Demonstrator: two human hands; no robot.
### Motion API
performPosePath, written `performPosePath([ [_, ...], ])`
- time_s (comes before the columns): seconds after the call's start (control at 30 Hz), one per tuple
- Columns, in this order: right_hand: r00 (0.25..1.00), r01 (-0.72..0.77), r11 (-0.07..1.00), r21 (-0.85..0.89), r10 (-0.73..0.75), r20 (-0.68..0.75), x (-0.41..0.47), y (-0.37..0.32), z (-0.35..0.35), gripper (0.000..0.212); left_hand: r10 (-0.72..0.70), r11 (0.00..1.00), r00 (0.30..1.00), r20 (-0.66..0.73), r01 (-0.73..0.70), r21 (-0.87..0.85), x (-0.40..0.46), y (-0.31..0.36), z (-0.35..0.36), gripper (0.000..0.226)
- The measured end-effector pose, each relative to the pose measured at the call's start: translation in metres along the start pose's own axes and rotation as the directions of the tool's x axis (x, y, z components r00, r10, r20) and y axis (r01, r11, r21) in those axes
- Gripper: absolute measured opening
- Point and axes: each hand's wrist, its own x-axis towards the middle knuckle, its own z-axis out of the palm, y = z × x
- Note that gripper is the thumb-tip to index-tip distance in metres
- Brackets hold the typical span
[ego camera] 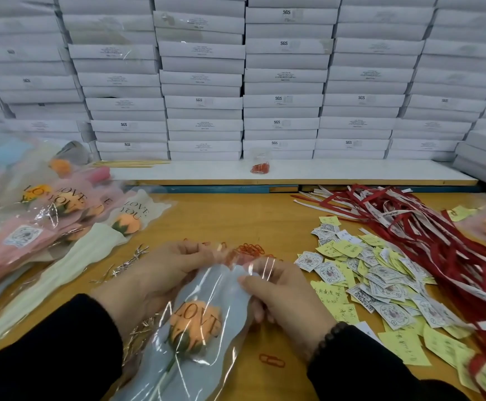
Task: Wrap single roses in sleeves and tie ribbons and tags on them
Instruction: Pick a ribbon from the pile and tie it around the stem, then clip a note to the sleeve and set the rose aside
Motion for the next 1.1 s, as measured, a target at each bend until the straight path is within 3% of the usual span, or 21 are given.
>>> performPosePath([
  [0.07,0.999,-0.020,1.000,0.005,0.020,-0.047,0.002,-0.001,-0.003,0.008,0.025,0.999,0.999,-0.049,-0.026,-0.021,0.004,-0.004,0.001,0.020],
  [0.2,0.995,-0.030,0.999,-0.018,0.028,-0.098,0.005,0.000,-0.007,0.015,0.030,0.990,0.995,-0.098,-0.043,-0.132,0.009,-0.013,-0.001,0.035],
  [0.33,0.995,-0.038,0.997,-0.074,0.031,-0.096,0.008,0.003,-0.007,0.028,0.046,0.981,0.995,-0.094,-0.062,-0.186,0.010,-0.021,0.001,0.013],
  [0.47,0.994,-0.047,0.992,-0.116,0.035,-0.105,0.011,0.005,-0.009,0.032,0.076,0.979,0.996,-0.041,-0.082,-0.185,0.009,-0.023,-0.001,0.027],
  [0.53,0.995,-0.041,0.989,-0.140,0.027,-0.095,0.011,0.006,-0.011,0.031,0.077,0.981,0.996,-0.054,-0.085,-0.174,0.009,-0.023,-0.002,0.040],
  [0.7,0.991,0.025,0.949,-0.315,-0.064,-0.116,0.016,-0.004,-0.029,0.008,0.112,0.976,0.985,-0.133,-0.134,-0.172,0.010,-0.022,0.004,0.011],
  [0.8,0.921,0.044,0.761,-0.647,-0.282,-0.270,0.022,-0.008,-0.067,0.006,0.114,0.974,0.981,-0.156,-0.141,-0.177,0.010,-0.022,0.006,0.006],
  [0.87,0.889,-0.080,0.589,-0.804,-0.322,-0.324,0.022,-0.007,-0.092,0.005,0.123,0.974,0.978,-0.167,-0.151,-0.168,0.009,-0.023,0.008,0.005],
  [0.97,0.906,-0.256,0.463,-0.849,-0.192,-0.378,0.020,-0.003,-0.109,0.016,0.142,0.971,0.974,-0.176,-0.172,-0.166,0.009,-0.024,0.010,0.004],
  [1.1,0.931,-0.313,0.353,-0.882,-0.068,-0.358,0.022,-0.001,-0.105,0.034,0.159,0.969,0.972,-0.174,-0.188,-0.162,0.007,-0.024,0.012,0.012],
])
